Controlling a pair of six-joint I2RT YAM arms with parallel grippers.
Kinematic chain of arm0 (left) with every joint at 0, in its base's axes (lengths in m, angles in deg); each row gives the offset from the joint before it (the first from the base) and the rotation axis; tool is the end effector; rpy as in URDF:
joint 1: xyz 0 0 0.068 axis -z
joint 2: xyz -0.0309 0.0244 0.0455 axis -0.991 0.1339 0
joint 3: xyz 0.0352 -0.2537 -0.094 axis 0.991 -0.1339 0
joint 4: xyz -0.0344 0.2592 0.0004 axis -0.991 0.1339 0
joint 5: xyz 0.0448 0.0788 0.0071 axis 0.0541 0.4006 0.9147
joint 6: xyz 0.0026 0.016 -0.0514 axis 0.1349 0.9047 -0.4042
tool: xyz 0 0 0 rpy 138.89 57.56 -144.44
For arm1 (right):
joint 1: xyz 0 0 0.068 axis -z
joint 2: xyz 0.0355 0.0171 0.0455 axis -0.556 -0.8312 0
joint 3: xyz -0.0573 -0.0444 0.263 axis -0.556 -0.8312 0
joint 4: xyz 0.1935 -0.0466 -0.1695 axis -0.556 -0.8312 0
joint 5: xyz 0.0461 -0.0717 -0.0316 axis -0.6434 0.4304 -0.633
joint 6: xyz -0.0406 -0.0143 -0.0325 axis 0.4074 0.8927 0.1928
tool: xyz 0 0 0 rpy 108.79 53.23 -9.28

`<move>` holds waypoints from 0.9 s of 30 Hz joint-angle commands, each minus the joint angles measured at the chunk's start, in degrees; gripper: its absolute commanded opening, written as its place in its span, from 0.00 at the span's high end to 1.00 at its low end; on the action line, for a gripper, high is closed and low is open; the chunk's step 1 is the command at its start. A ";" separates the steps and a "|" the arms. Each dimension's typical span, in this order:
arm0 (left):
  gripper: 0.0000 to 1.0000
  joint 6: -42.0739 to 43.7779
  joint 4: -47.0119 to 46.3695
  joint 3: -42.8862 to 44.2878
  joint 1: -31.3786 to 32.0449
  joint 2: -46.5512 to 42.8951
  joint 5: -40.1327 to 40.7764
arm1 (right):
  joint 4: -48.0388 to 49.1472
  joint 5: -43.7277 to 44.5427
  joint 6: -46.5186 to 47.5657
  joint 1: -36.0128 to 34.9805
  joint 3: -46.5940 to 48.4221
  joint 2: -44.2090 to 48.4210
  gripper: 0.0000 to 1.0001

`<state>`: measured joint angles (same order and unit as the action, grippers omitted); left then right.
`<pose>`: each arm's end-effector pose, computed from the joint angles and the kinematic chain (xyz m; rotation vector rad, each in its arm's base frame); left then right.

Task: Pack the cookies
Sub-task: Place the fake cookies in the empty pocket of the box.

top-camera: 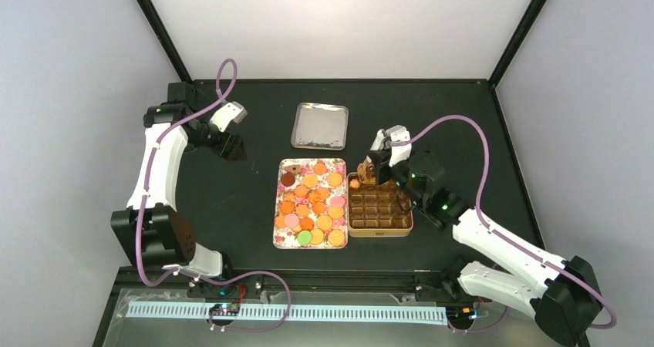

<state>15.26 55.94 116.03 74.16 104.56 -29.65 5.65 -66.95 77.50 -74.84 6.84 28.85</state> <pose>0.2767 0.0214 0.3291 0.7925 2.4343 -0.4448 0.1778 0.1479 0.2863 -0.3976 1.7127 0.4927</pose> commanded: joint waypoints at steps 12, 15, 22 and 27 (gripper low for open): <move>0.23 -0.06 1.04 0.41 0.01 -1.32 -0.70 | -2.18 4.76 3.92 0.47 -0.61 -0.27 0.99; 0.23 0.06 1.09 0.21 0.03 -1.51 -1.09 | -2.01 4.61 4.23 0.46 -0.53 -0.97 0.98; 0.23 0.09 1.20 0.74 0.06 -1.53 -1.45 | -1.05 4.23 4.69 0.44 -0.29 -1.80 0.82; 0.23 0.32 1.79 0.86 0.05 -1.43 -2.17 | -0.68 4.06 4.65 0.49 -0.17 -1.88 0.74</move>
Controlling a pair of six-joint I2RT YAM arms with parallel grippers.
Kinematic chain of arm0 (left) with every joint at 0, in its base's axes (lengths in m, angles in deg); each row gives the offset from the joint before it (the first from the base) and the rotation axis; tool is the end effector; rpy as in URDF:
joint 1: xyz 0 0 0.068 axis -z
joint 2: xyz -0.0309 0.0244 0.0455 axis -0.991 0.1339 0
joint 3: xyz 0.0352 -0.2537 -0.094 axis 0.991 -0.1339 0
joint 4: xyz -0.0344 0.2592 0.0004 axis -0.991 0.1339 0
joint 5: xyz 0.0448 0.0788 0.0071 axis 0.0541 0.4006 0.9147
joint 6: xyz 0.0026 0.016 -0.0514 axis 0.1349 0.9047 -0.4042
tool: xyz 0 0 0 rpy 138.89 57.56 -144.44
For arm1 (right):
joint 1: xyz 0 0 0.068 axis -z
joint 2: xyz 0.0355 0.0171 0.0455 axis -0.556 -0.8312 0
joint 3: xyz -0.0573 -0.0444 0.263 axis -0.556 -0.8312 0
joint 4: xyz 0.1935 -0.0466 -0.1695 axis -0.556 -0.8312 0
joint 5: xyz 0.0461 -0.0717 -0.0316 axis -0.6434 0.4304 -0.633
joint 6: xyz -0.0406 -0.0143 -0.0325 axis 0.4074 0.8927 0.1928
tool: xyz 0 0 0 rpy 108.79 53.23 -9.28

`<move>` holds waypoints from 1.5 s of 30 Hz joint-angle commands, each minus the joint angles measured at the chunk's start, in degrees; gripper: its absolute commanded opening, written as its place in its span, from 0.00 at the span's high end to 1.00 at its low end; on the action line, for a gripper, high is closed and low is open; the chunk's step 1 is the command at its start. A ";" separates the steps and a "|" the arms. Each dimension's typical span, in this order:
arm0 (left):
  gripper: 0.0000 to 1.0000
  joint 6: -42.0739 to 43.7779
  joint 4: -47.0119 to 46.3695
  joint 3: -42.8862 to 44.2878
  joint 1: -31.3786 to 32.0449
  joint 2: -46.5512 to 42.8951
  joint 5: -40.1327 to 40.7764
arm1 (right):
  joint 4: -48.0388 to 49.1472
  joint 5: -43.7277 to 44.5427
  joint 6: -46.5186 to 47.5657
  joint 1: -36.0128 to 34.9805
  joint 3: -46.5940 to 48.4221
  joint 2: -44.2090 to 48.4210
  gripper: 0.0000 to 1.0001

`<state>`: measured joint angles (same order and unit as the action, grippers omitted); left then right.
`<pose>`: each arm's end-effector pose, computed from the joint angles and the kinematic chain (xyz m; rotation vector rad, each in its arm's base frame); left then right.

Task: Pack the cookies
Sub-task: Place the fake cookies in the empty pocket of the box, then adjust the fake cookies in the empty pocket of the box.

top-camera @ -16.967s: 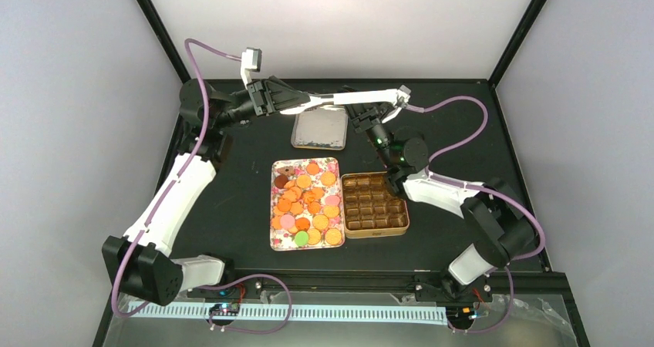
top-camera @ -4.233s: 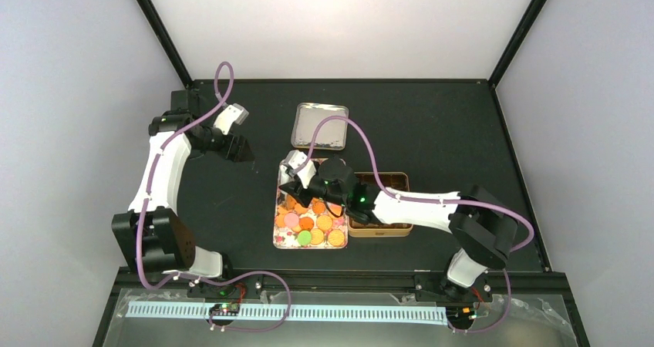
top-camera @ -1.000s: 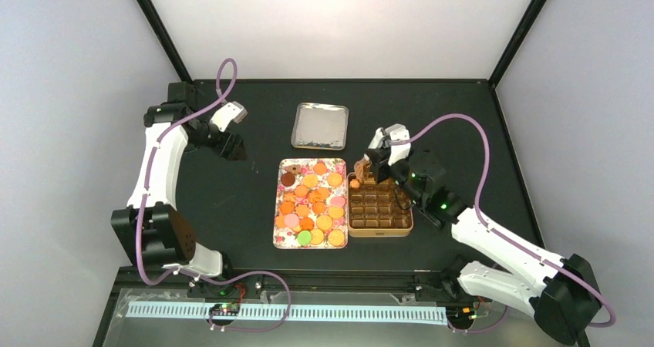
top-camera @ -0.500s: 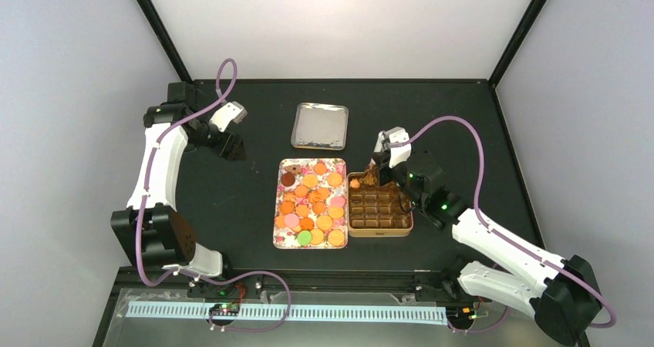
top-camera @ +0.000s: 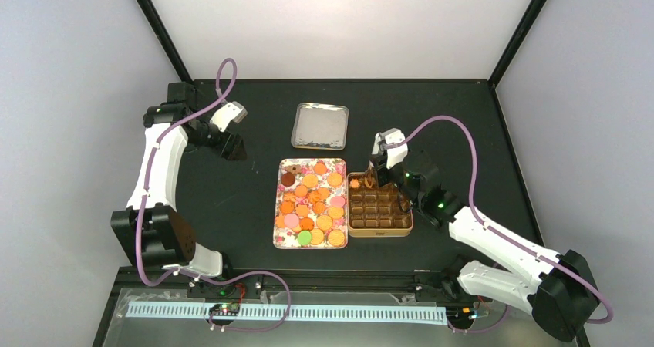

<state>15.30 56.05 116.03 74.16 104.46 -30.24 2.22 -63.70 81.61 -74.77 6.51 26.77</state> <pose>0.2761 0.0210 0.3297 0.7941 2.4279 -0.4566 0.1822 0.1487 0.2702 -0.4529 1.7889 0.3550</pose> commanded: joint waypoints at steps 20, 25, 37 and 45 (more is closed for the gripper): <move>0.24 0.24 1.97 1.98 0.03 -1.39 -1.37 | 3.33 0.50 2.77 0.39 2.08 -0.67 0.77; 0.24 0.63 2.13 2.12 0.05 -1.59 -1.19 | 3.78 -0.92 3.04 0.52 1.76 -3.07 0.75; 0.24 0.19 2.10 2.28 0.06 -1.50 -1.60 | 2.81 -1.53 6.73 0.83 1.81 -1.18 0.86; 0.24 0.23 2.50 2.76 -0.03 -1.41 -1.85 | 2.27 -5.52 6.79 0.90 1.91 -0.58 0.76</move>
<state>15.33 56.68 116.18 74.16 104.43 -30.65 2.94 -67.06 87.67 -74.23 7.17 24.87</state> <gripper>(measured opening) 0.757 0.229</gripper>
